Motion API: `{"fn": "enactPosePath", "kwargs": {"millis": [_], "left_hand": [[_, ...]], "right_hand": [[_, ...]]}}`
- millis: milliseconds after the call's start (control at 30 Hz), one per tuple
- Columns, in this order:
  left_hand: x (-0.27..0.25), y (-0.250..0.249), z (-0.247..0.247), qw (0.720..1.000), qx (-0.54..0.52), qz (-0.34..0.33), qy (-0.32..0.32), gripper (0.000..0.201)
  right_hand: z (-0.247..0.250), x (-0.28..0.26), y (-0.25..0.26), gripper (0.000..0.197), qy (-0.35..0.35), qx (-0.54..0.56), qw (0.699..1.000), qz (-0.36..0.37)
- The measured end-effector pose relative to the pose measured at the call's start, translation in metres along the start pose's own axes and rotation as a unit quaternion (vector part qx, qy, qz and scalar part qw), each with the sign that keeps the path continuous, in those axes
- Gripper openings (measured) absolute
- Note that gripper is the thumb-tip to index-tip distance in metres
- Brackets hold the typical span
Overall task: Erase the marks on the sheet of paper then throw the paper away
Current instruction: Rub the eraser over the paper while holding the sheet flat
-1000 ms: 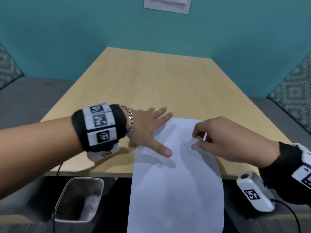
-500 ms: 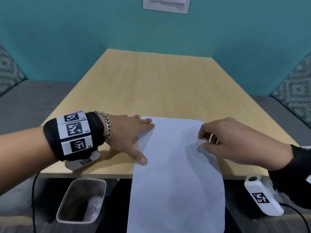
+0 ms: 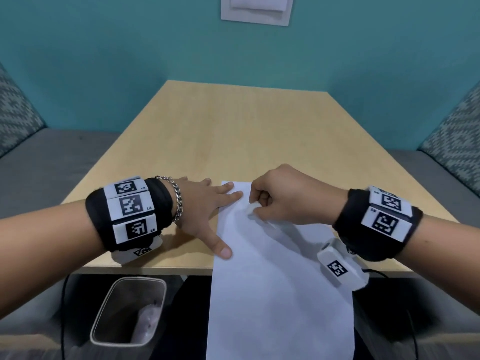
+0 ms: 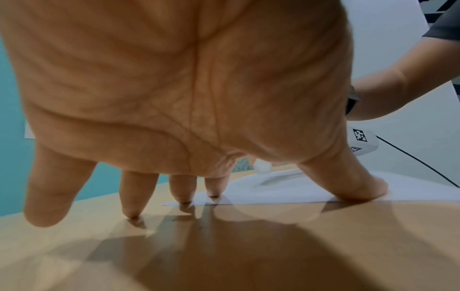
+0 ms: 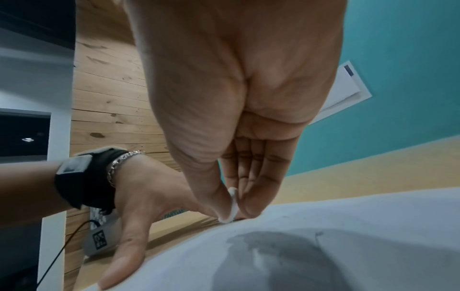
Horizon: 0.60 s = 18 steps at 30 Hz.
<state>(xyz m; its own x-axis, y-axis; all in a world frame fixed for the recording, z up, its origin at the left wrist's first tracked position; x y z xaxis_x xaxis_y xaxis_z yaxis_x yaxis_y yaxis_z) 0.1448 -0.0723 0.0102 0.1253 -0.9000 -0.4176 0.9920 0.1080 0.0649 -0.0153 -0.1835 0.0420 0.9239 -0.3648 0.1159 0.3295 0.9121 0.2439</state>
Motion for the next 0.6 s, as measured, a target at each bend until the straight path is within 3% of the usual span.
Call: {"fn": "enactPosePath", "kwargs": {"millis": [133, 300, 500, 600], "left_hand": [[0.000, 0.001, -0.002, 1.000, -0.002, 0.005, 0.002, 0.139], [0.000, -0.001, 0.000, 1.000, -0.004, 0.000, 0.000, 0.135], [-0.001, -0.002, 0.000, 1.000, 0.005, 0.008, 0.009, 0.138], [-0.001, -0.001, 0.000, 1.000, 0.001, 0.008, 0.009, 0.137]], "right_hand": [[-0.006, 0.008, 0.004, 0.020, -0.009, -0.031, 0.999, -0.006], [-0.008, -0.001, 0.026, 0.014, 0.042, -0.051, 0.996, 0.062], [0.000, 0.018, 0.011, 0.010, 0.019, -0.075, 0.997, 0.012], [-0.004, 0.009, 0.023, 0.007, 0.035, -0.066, 0.996, 0.045]]}}
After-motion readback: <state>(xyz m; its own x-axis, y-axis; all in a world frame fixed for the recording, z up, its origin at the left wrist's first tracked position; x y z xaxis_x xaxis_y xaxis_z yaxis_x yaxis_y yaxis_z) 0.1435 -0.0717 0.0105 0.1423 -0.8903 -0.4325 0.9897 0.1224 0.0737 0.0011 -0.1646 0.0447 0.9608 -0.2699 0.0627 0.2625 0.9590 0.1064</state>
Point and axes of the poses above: each hand's wrist, its own x-axis towards the middle knuckle, its own z-axis out of the back of the hand, y = z × x, the point moved 3 cm from there along x, towards the middle knuckle, and after that the axes turned 11 degrees about -y, right-handed, at the moved point
